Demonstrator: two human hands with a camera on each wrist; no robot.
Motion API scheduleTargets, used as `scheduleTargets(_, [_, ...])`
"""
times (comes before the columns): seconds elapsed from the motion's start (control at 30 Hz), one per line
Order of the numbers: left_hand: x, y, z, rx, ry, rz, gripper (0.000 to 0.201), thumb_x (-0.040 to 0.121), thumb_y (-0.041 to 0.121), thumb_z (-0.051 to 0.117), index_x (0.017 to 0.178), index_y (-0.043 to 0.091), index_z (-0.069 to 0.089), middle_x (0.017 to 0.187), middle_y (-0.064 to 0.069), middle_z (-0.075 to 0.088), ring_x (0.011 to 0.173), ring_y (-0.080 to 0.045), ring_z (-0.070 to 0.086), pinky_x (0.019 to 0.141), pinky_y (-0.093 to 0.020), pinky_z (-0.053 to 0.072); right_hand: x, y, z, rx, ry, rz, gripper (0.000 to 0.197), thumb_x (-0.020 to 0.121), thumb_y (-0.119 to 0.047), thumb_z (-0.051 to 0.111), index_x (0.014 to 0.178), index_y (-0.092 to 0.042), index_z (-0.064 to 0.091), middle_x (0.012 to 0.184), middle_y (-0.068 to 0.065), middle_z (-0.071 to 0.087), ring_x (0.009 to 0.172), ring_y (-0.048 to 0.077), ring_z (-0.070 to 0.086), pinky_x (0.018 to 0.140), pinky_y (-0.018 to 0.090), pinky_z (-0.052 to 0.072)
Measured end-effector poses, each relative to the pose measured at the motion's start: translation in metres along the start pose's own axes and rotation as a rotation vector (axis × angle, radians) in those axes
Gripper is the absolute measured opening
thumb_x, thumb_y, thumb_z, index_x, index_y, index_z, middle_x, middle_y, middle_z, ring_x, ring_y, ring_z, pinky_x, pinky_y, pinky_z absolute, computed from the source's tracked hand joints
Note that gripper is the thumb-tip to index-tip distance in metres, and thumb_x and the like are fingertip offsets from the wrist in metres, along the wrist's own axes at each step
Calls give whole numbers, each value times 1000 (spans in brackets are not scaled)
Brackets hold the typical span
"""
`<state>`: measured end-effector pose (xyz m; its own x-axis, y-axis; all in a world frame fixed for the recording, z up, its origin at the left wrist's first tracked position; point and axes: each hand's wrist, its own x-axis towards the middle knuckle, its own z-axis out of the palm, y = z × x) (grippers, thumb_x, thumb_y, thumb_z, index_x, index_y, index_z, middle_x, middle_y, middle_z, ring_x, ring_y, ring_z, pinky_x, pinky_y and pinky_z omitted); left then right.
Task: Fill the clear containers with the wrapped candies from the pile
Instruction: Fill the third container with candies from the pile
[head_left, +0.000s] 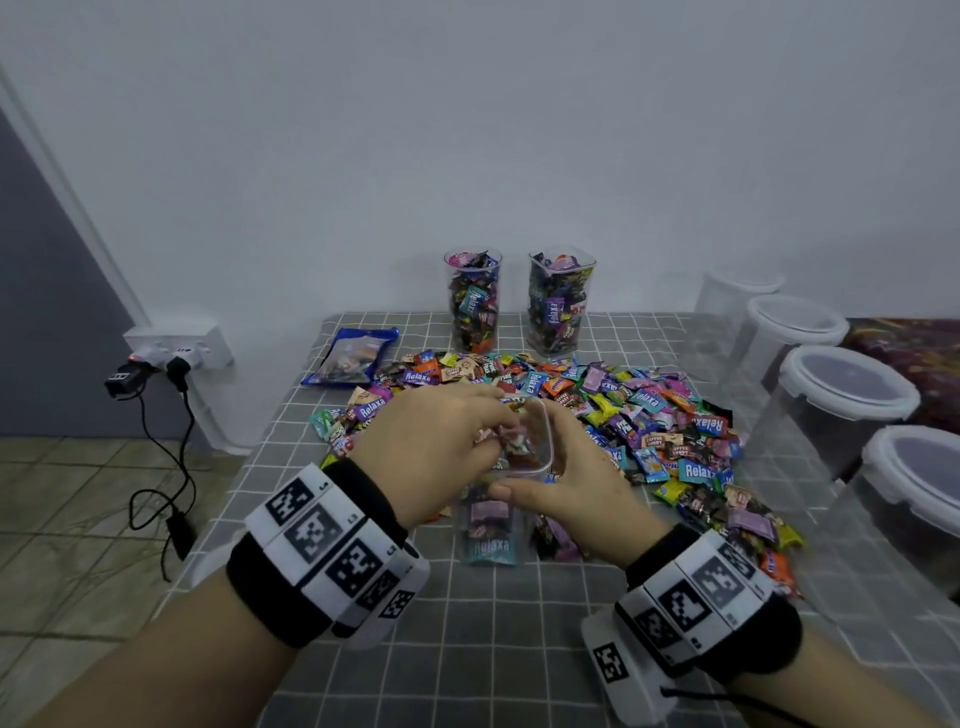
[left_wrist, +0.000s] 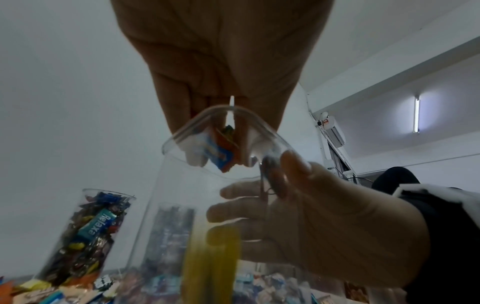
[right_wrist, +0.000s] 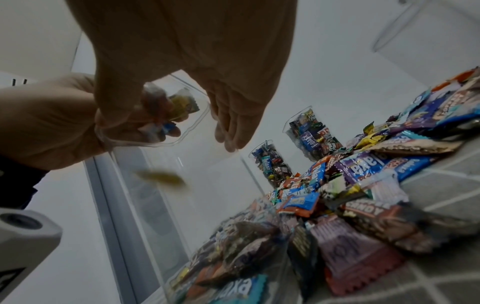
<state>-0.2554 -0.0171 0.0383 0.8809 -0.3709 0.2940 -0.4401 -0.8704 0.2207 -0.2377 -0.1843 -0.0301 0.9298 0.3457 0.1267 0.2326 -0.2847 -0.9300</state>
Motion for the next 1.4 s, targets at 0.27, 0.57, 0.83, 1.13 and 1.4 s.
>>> scheduleTargets(0.27, [-1,-5,3,-117,59,79,27,86,43,55,101,31,73,126,10,61,110,-4,59,94,-25,44,0,1,2,17,16,-16,89,58,-49,79,135,-30,38,127,-16,54,120,2,51,103,39,43])
scheduleTargets(0.57, [0,-12,15,-341,273,63,35,84,44,49,99,25,74,118,10,65,111,3,53,96,-18,40,-1,-1,0,-34,-8,-19,82,65,-49,80,133,-36,36,129,-20,49,121,-3,47,102,31,42])
scheduleTargets(0.83, [-11,-36,14,-516,416,-282,25,92,16,56,105,34,66,100,20,65,88,-16,62,76,-32,50,-5,-3,-22,-527,-208,-59,101,68,-56,73,148,-37,14,145,-17,35,131,6,35,105,33,37])
scheduleTargets(1.13, [10,-82,60,2,-317,-460,56,81,47,65,133,38,44,140,5,46,117,-17,52,95,-41,46,23,12,-37,-1222,-374,123,108,73,-61,66,150,-24,1,158,1,5,144,24,9,110,43,34])
scheduleTargets(1.4, [15,-77,83,164,-580,-555,113,70,58,72,149,34,-5,157,-7,-8,143,-38,6,107,-56,30,39,32,-32,-1199,-434,235,120,66,-65,70,149,-30,-8,158,0,-14,146,25,-10,112,50,29])
